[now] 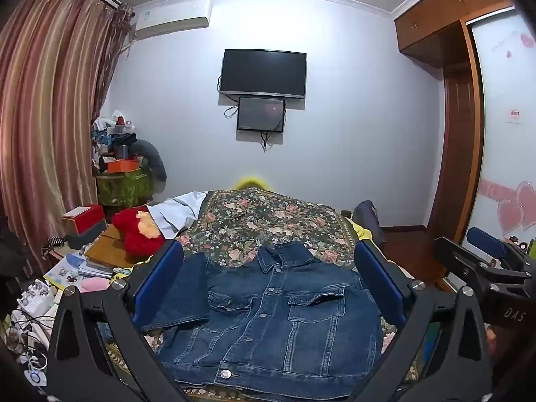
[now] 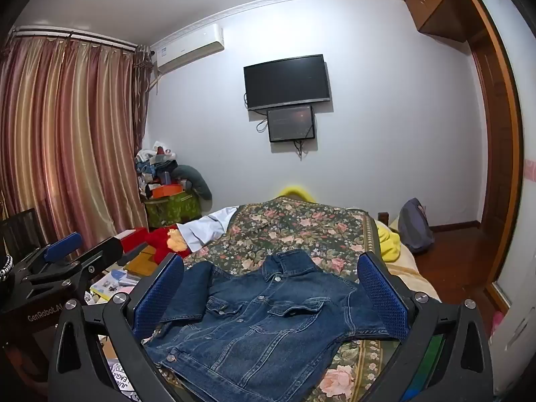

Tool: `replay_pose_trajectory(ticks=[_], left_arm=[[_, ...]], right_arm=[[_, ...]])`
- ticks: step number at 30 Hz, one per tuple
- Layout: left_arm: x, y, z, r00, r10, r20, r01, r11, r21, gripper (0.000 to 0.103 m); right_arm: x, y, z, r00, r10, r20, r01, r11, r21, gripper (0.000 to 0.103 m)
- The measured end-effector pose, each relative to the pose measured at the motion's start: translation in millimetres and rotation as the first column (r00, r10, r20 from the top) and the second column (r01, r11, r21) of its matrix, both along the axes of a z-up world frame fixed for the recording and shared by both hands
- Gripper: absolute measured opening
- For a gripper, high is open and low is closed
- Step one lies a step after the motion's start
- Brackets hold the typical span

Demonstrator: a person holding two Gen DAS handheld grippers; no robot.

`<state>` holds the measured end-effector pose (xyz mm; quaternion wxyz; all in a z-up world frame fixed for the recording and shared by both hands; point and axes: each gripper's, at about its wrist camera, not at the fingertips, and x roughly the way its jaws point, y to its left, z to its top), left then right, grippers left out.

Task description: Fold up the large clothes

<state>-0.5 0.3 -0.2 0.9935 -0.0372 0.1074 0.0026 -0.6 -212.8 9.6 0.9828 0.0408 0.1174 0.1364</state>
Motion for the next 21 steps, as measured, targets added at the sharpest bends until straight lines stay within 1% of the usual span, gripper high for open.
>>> replay_pose_trajectory(ticks=[8, 9, 10, 19, 21], left_arm=[[-5, 6, 0, 1.0, -0.011, -0.012, 0.011, 1.0, -0.007, 0.103], [3, 5, -3, 1.0, -0.013, -0.026, 0.013, 1.0, -0.009, 0.103], [2, 6, -3, 1.0, -0.013, -0.026, 0.013, 1.0, -0.009, 0.103], [4, 2, -2, 0.999, -0.012, -0.031, 0.012, 1.0, -0.007, 0.103], [6, 2, -5, 0.999, -0.015, -0.034, 0.014, 1.0, -0.009, 0.103]], right_arm=[[0, 0, 1, 1.0, -0.002, -0.005, 0.002, 1.0, 0.002, 0.103], [0, 0, 1, 1.0, -0.003, -0.003, 0.003, 1.0, 0.001, 0.103], [5, -1, 0, 1.0, 0.002, -0.015, -0.002, 1.0, 0.004, 0.103], [-1, -1, 1, 1.0, -0.001, -0.013, 0.001, 1.0, 0.004, 0.103], [4, -2, 1, 1.0, 0.002, -0.018, -0.002, 1.0, 0.004, 0.103]])
